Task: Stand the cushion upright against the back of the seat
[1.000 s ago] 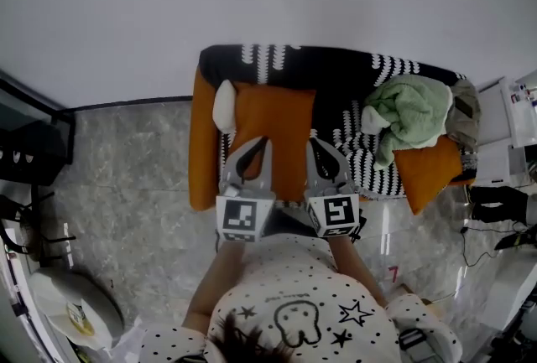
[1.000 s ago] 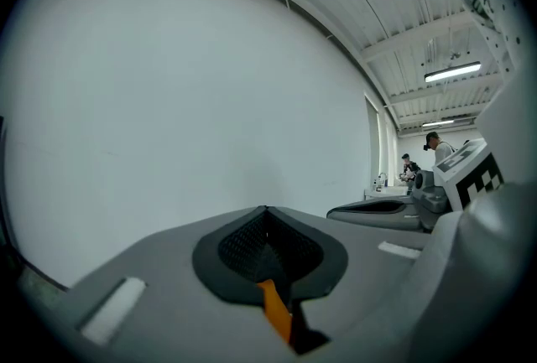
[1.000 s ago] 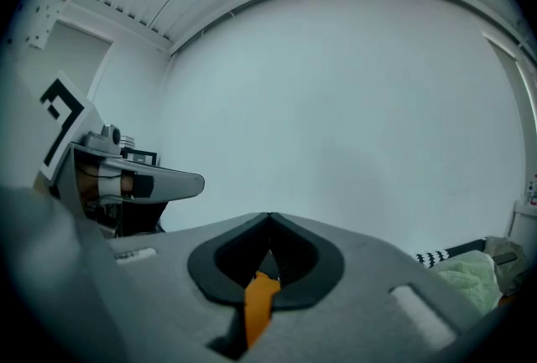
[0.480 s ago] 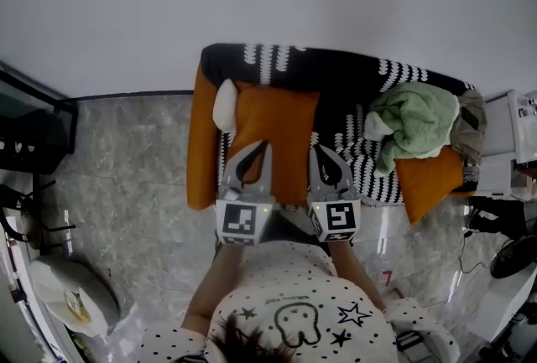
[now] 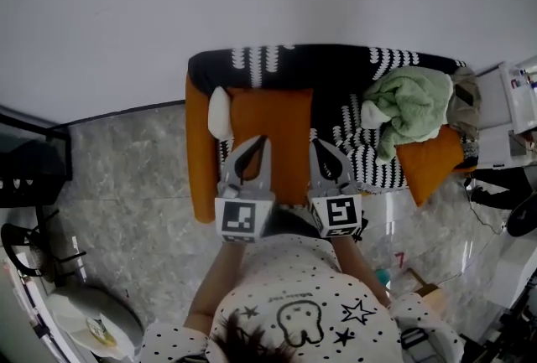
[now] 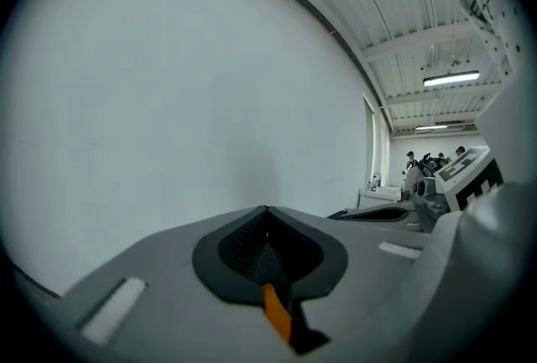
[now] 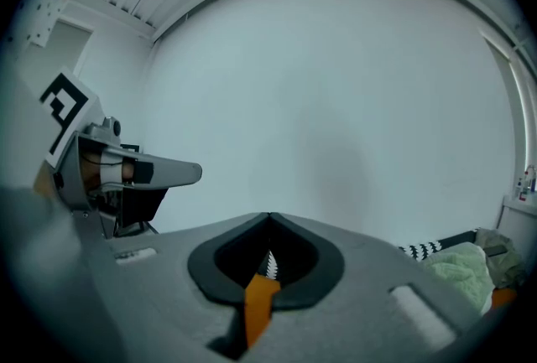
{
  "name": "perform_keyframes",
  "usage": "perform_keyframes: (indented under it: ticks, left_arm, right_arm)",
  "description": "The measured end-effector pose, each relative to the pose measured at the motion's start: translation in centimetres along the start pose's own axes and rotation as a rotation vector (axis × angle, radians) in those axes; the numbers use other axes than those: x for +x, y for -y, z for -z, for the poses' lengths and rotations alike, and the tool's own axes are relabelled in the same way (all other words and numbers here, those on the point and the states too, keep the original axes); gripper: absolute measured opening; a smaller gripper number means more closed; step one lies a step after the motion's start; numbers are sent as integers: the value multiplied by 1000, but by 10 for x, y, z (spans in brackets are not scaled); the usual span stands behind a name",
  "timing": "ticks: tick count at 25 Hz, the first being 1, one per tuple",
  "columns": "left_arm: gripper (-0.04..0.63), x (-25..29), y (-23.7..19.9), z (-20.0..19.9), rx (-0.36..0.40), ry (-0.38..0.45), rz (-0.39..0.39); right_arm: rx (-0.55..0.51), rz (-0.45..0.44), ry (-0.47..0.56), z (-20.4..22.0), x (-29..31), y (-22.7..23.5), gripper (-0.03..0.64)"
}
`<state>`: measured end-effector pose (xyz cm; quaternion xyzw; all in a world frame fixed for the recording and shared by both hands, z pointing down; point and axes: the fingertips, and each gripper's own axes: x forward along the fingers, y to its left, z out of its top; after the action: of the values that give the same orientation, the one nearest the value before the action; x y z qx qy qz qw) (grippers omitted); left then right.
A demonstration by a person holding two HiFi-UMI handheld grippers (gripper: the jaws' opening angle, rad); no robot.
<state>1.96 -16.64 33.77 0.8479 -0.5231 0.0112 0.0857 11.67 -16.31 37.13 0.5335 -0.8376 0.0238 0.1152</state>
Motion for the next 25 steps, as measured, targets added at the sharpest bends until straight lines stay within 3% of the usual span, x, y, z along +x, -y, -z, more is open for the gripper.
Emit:
perform_keyframes:
  ticks: [11,19,25]
  left_arm:
    - [-8,18,-23,2,-25,-7,69]
    - [-8,31,-40,8,-34,-27,28]
    - [-7,48,-31,13,-6,-24,21]
  right_arm:
    - [-18,31,-21,-4,25,-16,-5]
    - [-22,1,-15,-12,45,-10,-5]
    - [-22,18,-28,-4,46,20,-5]
